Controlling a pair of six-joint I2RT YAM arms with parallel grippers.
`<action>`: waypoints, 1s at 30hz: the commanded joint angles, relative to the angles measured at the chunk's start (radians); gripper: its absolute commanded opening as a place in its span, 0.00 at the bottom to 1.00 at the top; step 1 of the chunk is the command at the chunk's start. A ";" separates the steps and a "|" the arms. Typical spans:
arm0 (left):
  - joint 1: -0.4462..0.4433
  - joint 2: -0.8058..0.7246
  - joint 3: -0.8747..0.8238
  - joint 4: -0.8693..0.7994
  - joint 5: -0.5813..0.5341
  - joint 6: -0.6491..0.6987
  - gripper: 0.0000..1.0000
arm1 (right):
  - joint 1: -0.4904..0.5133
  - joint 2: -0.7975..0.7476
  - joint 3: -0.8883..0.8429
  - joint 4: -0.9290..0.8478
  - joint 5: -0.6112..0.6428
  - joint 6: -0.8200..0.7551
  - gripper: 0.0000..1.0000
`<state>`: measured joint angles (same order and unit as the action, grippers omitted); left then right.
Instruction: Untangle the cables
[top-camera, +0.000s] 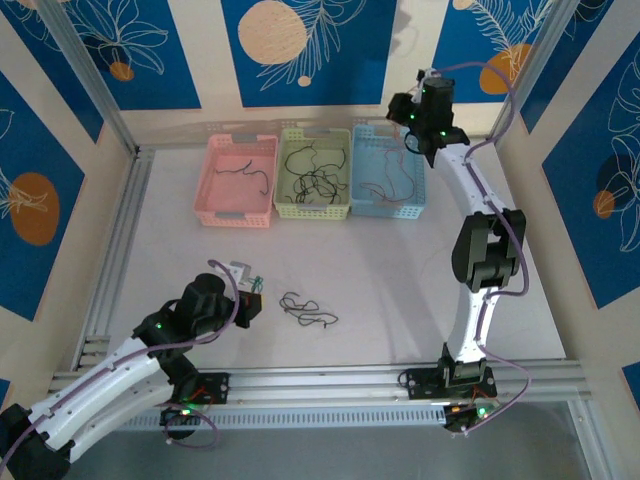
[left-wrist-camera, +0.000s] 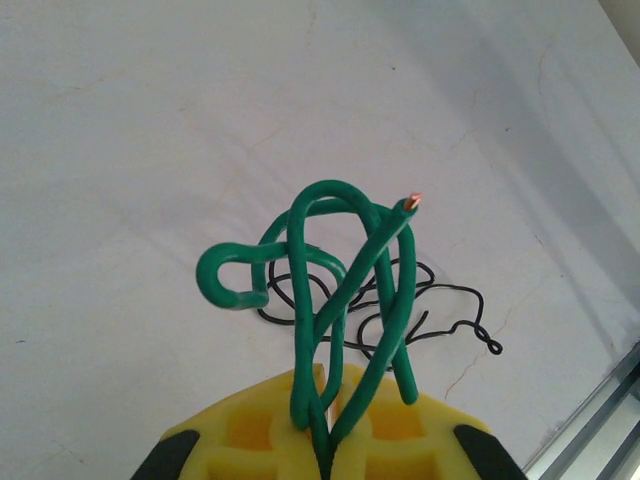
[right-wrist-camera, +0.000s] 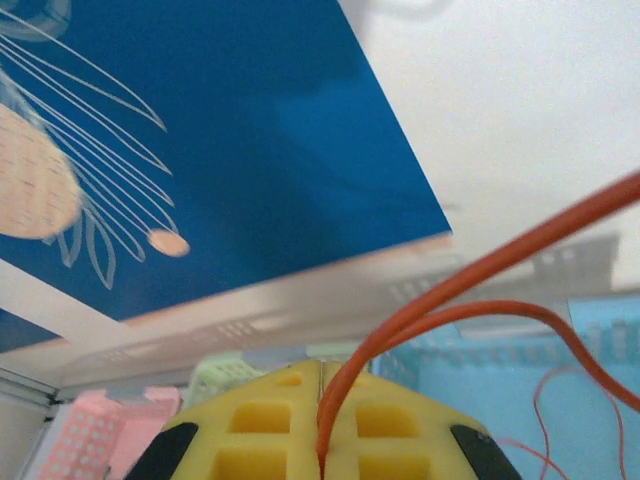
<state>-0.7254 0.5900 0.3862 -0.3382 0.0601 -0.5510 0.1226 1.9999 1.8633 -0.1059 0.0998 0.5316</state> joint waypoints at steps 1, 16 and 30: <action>0.008 -0.005 0.022 -0.005 0.031 0.003 0.00 | -0.004 0.010 -0.045 -0.033 -0.001 0.041 0.15; 0.008 -0.015 0.022 0.136 0.195 0.026 0.00 | 0.030 -0.337 -0.310 -0.168 -0.070 0.018 0.64; 0.006 0.028 0.103 0.428 0.541 -0.004 0.00 | 0.345 -1.066 -1.019 0.111 -0.518 -0.075 0.46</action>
<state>-0.7238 0.6117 0.4488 0.0078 0.5037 -0.5457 0.4088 1.0008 0.9073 -0.0479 -0.3080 0.5095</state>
